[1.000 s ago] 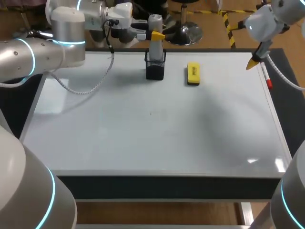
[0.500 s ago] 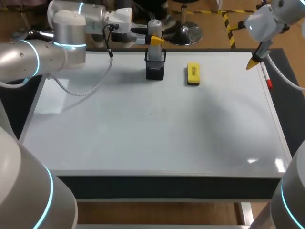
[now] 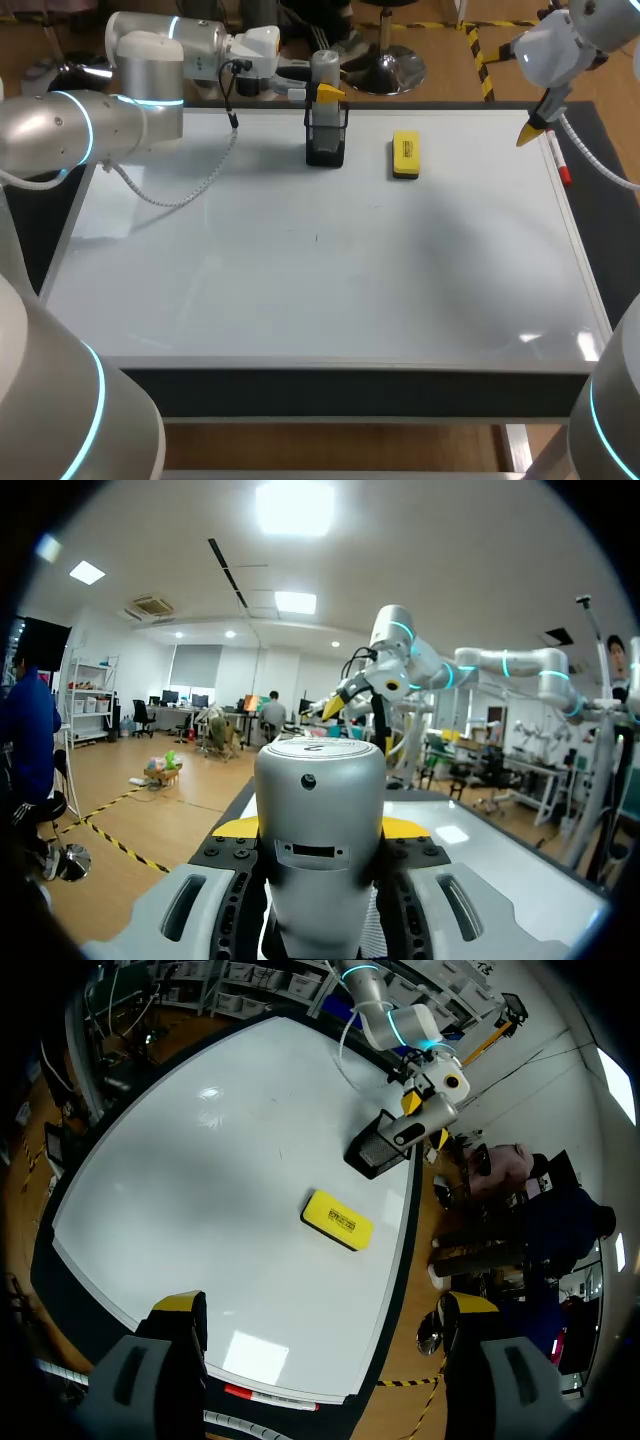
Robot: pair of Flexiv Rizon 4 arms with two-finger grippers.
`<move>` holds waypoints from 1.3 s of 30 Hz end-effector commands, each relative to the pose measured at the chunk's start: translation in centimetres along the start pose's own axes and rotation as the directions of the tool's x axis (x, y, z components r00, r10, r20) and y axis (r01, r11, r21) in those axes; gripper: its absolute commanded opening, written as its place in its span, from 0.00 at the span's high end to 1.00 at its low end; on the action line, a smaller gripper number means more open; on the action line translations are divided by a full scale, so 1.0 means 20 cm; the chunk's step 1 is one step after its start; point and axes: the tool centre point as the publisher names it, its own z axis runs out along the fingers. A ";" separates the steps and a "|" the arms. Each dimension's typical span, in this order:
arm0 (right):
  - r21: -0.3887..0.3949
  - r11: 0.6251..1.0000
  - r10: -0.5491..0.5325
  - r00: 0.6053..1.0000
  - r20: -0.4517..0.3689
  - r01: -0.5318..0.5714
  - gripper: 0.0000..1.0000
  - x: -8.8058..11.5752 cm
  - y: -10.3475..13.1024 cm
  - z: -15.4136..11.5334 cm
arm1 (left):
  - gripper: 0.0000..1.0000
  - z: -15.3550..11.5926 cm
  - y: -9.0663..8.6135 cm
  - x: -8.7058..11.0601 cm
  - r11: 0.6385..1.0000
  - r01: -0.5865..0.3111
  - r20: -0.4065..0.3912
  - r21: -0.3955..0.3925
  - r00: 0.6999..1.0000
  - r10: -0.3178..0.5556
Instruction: Pick up the inspection probe, press it on each red-marked spot on the whiteboard one by one, put down the probe, pick up the eraser, and wipe off all the red marks.
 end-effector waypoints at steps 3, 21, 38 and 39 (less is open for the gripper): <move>0.003 1.000 -0.002 1.000 -0.004 0.002 0.00 0.00 0.00 0.00 | 1.00 0.01 0.03 -0.04 1.000 -0.007 -0.021 0.011 1.000 0.008; 0.003 1.000 -0.002 1.000 -0.004 0.002 0.00 0.00 0.00 0.00 | 0.00 -0.04 -0.09 0.05 0.998 -0.061 -0.008 -0.024 0.998 0.061; 0.003 1.000 -0.002 1.000 -0.004 0.002 0.00 0.00 0.00 0.00 | 0.00 -0.27 -0.18 0.23 0.976 -0.057 0.127 -0.210 0.988 0.086; 0.003 1.000 -0.002 1.000 -0.004 0.002 0.00 0.00 0.00 0.00 | 0.00 -0.28 -0.18 0.24 0.973 -0.056 0.134 -0.224 0.987 0.088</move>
